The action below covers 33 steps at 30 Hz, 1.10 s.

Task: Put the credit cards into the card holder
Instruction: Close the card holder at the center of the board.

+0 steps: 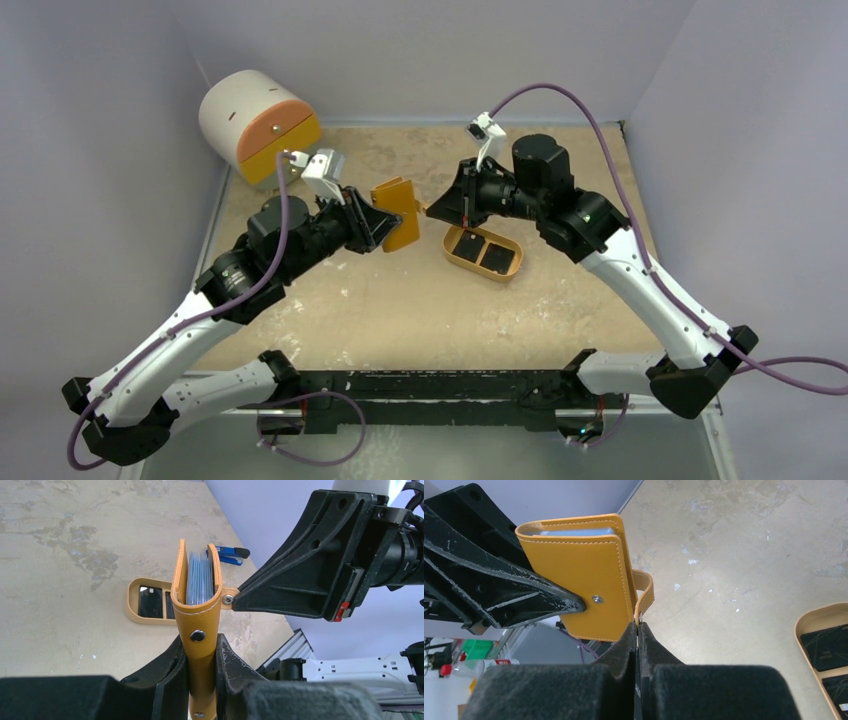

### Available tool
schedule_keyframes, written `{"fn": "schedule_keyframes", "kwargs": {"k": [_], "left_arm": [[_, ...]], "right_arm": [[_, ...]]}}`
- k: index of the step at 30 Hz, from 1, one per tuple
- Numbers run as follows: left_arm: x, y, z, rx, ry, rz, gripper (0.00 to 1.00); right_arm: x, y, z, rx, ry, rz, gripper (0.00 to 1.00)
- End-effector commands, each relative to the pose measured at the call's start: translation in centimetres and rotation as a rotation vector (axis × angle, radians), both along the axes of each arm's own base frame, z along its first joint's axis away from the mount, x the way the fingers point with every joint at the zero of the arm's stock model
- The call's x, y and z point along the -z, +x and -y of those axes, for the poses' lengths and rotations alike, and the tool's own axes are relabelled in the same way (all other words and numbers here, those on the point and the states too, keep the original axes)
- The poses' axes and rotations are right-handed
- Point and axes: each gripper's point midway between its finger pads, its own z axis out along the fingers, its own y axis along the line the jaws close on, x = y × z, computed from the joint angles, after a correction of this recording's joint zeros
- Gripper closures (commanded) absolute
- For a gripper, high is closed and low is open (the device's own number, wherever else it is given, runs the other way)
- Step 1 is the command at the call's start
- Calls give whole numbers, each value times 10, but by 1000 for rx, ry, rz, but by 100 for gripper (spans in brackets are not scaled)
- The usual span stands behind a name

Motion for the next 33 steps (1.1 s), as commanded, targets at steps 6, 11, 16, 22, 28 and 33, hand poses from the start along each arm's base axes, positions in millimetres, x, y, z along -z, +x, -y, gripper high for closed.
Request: {"fn": "schedule_keyframes", "kwargs": {"k": [6,11,16,22,28,33], "left_arm": [[-18,19,1,-74,-33,31,100],[-12,25,8,-73,-10,15,100],[-12,26,13,-60,-17,13,100],[-11,25,18,-38,-19,12,100],[-12,23,19,-25,-21,15,100],[-14,23,18,-24,-23,22,100]], "right_arm": [[-28,-17,-6,-84,30,104,100],[-30,-18,-10,-98,32,109,100],[-20,-13,-13,-89,17,87,100],[-18,-6,-17,-73,25,78,100],[-15,-3,-21,-69,27,65,100],[-11,-3,-24,-84,19,54,100]]}}
